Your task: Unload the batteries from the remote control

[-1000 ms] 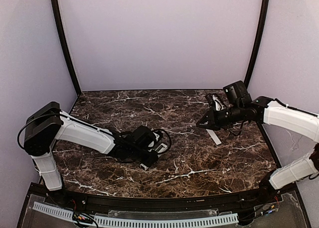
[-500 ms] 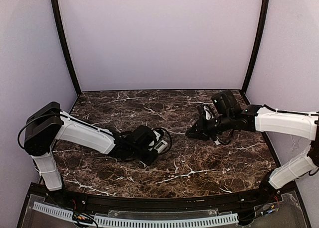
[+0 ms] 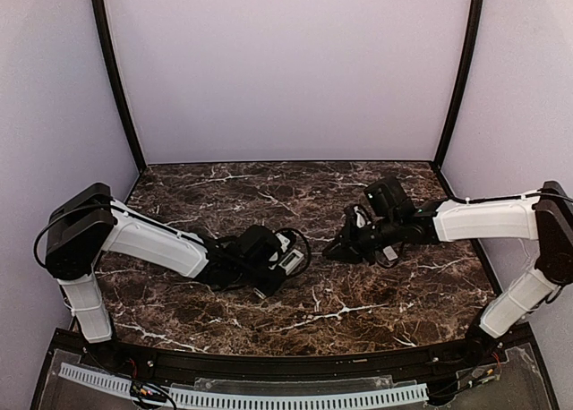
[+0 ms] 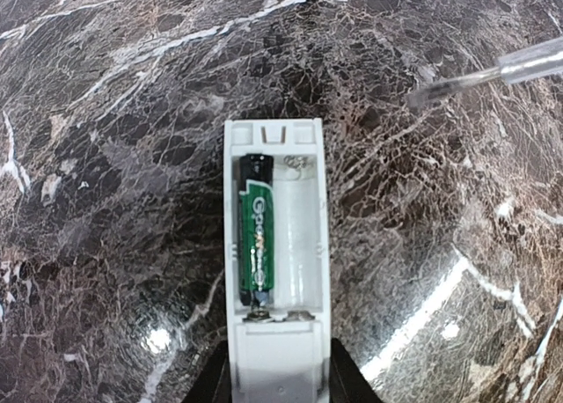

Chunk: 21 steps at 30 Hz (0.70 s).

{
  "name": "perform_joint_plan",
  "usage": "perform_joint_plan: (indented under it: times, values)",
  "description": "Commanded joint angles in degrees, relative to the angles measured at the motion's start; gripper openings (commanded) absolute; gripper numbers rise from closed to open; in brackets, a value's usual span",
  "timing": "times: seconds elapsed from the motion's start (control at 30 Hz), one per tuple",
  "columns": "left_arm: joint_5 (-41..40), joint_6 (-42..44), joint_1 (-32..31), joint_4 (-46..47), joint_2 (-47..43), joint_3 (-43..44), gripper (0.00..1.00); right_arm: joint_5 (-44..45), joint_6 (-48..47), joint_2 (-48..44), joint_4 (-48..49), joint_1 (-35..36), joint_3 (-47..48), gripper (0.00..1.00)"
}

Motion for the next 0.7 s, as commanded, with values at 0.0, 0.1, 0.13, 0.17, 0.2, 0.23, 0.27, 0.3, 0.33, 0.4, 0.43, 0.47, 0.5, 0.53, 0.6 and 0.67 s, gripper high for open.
perform_joint_plan:
  times: [0.0, 0.1, 0.13, 0.17, 0.2, 0.23, 0.27, 0.3, 0.33, 0.4, 0.43, 0.47, 0.5, 0.53, 0.6, 0.67]
  values:
    - [0.6, -1.2, 0.0, 1.0, 0.2, -0.3, 0.07, -1.3, 0.7, 2.4, 3.7, 0.6, 1.3, 0.0]
    - [1.2, -1.7, 0.0, 1.7, 0.4, -0.6, 0.05, -1.9, 0.5, 4.2, 4.5, 0.6, 1.9, 0.0]
    - [1.6, -1.7, 0.0, 2.0, 0.6, -0.7, 0.04, -2.0, 0.5, 4.7, 4.9, 0.7, 2.0, 0.0]
    - [1.9, -1.7, 0.0, 2.1, 0.6, -0.8, 0.04, -2.0, 0.5, 5.1, 5.0, 0.7, 2.1, 0.0]
    - [2.0, -1.7, 0.0, 2.1, 0.7, -0.8, 0.03, -2.0, 0.6, 5.5, 5.2, 0.7, 2.2, 0.0]
    - [2.1, -1.8, 0.0, 2.2, 0.8, -0.9, 0.03, -2.0, 0.6, 5.9, 5.6, 0.7, 2.3, 0.0]
    - [2.3, -1.7, 0.0, 2.2, 0.9, -0.8, 0.02, -2.0, 0.6, 6.2, 5.8, 0.7, 2.4, 0.0]
    - [2.3, -1.8, 0.0, 2.1, 0.8, -0.8, 0.01, -2.0, 0.6, 6.6, 5.9, 0.7, 2.5, 0.0]
    - [2.5, -1.8, -0.1, 2.0, 0.9, -0.7, 0.01, -2.0, 0.6, 7.1, 6.0, 0.7, 2.7, 0.0]
    - [3.0, -1.9, 0.0, 1.8, 1.2, -0.5, 0.0, -2.2, 0.6, 7.8, 6.3, 0.7, 3.0, 0.0]
    - [3.1, -2.1, 0.0, 1.7, 1.4, -0.4, 0.0, -2.3, 0.6, 8.2, 6.3, 0.7, 3.2, 0.0]
    - [3.3, -2.3, 0.0, 1.5, 1.5, -0.3, 0.0, -2.4, 0.6, 8.4, 6.5, 0.7, 3.3, 0.0]
    - [3.3, -2.5, 0.0, 1.3, 1.6, 0.0, 0.0, -2.4, 0.6, 8.6, 6.5, 0.7, 3.4, 0.0]
    - [3.4, -2.9, 0.0, 0.9, 1.7, 0.0, 0.0, -2.4, 0.6, 8.9, 6.5, 0.7, 3.5, 0.0]
    - [4.0, -3.6, 0.0, 0.4, 2.0, 0.5, 0.0, -2.2, 0.5, 9.3, 6.4, 0.7, 3.6, 0.0]
    - [5.0, -4.2, 0.0, 0.1, 2.4, 0.9, 0.0, -2.1, 0.4, 9.6, 6.2, 0.7, 3.8, 0.0]
